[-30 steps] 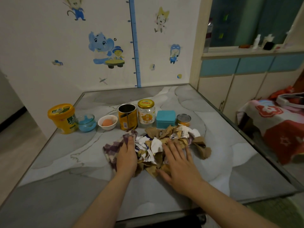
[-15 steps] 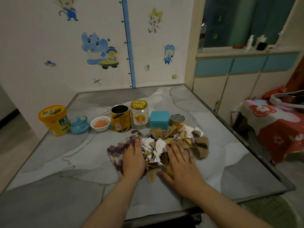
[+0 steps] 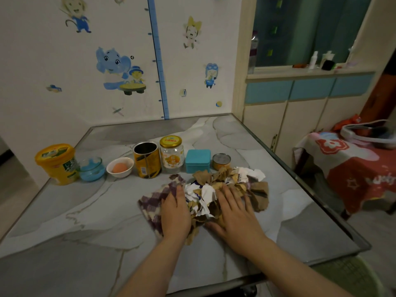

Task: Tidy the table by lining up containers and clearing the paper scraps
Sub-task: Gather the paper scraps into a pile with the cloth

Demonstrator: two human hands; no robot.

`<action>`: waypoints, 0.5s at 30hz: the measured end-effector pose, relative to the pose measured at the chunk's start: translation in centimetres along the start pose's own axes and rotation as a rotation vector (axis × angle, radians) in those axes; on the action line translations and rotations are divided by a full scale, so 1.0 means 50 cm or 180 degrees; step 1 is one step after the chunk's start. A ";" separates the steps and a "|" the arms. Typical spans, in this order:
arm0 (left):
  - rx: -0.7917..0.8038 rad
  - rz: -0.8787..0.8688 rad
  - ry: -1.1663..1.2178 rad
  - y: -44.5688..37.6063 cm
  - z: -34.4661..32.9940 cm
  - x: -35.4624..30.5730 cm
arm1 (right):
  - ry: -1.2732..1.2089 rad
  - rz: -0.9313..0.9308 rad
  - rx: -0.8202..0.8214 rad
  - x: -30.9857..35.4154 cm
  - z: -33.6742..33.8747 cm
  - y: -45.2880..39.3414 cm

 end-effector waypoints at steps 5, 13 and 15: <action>0.0146 0.0268 0.0162 0.010 -0.022 -0.014 | 0.0000 -0.0153 0.0097 -0.033 0.006 -0.018; 0.0021 0.0801 0.0997 -0.018 0.019 -0.030 | 0.0001 -0.0302 0.0185 -0.056 0.019 -0.043; 0.0072 0.0738 0.1242 -0.028 0.031 -0.013 | -0.0027 -0.0253 0.0253 -0.052 0.028 -0.043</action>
Point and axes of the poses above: each hand's wrist, its own y-axis away from the middle knuckle, its own z-axis out of the back of the hand, x = y × z, the point moved 1 cm from there along -y, towards the middle knuckle, and after that the axes turned 2 degrees about x, right-handed, at the moved point
